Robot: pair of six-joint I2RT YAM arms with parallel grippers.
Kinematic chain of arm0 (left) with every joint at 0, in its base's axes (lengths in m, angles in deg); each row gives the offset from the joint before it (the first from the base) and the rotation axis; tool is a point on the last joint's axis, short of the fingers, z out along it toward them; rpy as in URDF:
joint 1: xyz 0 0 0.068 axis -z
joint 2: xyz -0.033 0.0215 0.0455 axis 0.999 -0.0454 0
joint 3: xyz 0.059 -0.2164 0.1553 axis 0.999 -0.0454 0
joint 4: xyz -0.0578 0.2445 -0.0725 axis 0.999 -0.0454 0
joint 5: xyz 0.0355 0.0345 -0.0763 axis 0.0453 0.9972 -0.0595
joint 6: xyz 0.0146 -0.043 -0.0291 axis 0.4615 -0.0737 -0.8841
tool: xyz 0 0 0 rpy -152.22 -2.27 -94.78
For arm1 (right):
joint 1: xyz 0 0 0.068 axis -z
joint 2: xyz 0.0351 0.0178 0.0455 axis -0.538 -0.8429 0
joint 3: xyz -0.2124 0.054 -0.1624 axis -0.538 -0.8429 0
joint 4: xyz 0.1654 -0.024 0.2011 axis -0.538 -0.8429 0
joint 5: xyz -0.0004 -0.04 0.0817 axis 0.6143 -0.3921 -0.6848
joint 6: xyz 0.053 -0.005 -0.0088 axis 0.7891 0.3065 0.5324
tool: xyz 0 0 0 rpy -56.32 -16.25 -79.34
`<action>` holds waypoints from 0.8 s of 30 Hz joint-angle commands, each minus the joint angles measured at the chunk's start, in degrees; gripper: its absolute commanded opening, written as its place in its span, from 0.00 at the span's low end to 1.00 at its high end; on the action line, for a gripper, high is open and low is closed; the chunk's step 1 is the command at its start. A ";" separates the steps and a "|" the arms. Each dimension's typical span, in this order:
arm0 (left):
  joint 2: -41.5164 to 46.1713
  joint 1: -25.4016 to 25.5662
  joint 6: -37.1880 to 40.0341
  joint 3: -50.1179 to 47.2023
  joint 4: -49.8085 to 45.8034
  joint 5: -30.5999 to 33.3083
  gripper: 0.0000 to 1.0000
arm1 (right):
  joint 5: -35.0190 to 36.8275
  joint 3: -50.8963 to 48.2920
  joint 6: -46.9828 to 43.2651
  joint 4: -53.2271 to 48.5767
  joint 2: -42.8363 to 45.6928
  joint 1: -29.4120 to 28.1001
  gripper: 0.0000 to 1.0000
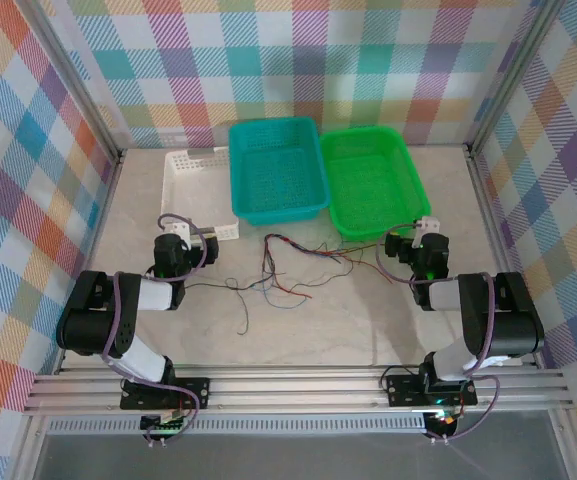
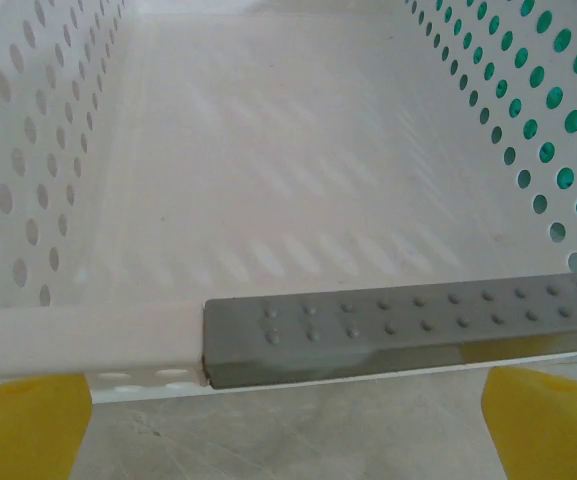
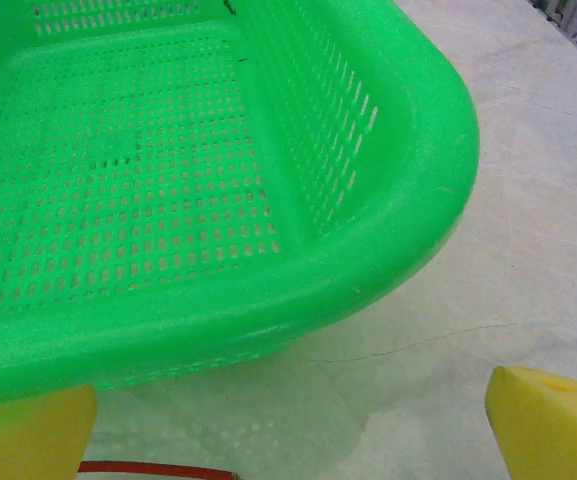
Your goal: Untangle the cables
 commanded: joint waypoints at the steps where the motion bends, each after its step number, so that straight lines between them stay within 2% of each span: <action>1: 0.07 -0.74 1.06 1.19 0.80 -1.17 1.00 | 0.02 1.50 0.62 2.75 -0.17 0.30 1.00; 22: 0.13 -0.63 1.03 1.19 0.78 -1.16 1.00 | 0.05 1.33 0.67 2.99 -0.10 0.34 1.00; 24: 0.08 -0.64 0.99 1.20 0.75 -1.13 1.00 | 0.50 2.06 1.60 0.09 1.38 0.51 1.00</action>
